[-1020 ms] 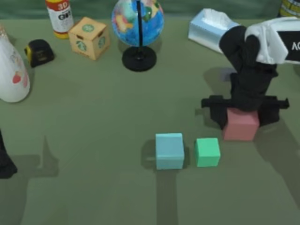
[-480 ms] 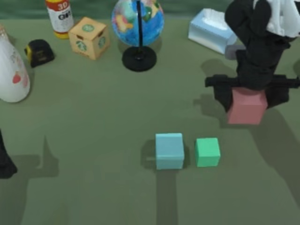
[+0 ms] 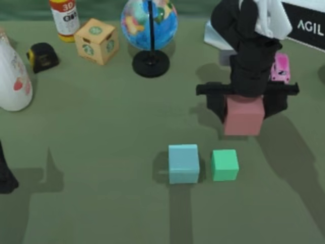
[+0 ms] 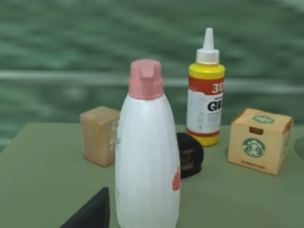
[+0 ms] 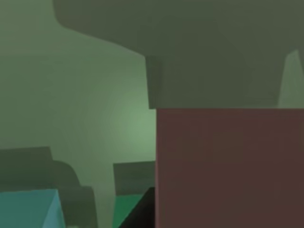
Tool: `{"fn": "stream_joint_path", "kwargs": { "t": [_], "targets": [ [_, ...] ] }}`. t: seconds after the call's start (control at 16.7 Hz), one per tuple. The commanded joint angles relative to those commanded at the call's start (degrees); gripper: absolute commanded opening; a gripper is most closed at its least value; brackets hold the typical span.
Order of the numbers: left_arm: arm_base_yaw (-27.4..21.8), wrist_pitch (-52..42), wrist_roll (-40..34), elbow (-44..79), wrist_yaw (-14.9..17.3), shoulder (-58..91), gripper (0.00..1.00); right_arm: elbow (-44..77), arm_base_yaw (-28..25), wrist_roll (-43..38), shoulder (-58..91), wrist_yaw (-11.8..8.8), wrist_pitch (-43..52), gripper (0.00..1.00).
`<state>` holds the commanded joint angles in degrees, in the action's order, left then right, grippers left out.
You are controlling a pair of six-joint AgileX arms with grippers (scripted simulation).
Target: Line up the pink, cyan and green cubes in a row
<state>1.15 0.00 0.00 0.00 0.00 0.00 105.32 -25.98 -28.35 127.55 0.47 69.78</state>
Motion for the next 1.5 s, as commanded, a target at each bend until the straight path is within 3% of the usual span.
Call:
{"fn": "stream_joint_path", "kwargs": {
  "t": [0.48,0.72,1.2,1.5],
  "targets": [
    [0.0,0.0,0.0,0.0,0.0,0.0,1.0,38.0,-17.5,-16.4,18.7,0.2,17.1,0.0],
    [0.0,0.0,0.0,0.0,0.0,0.0,1.0,50.0,-24.3,-22.6,24.6,0.3,22.9,0.0],
    [0.0,0.0,0.0,0.0,0.0,0.0,1.0,52.4,-25.8,-24.2,25.7,0.3,24.0,0.0],
    [0.0,0.0,0.0,0.0,0.0,0.0,1.0,42.5,-25.8,-24.1,23.6,0.3,16.0,0.0]
  ]
}}
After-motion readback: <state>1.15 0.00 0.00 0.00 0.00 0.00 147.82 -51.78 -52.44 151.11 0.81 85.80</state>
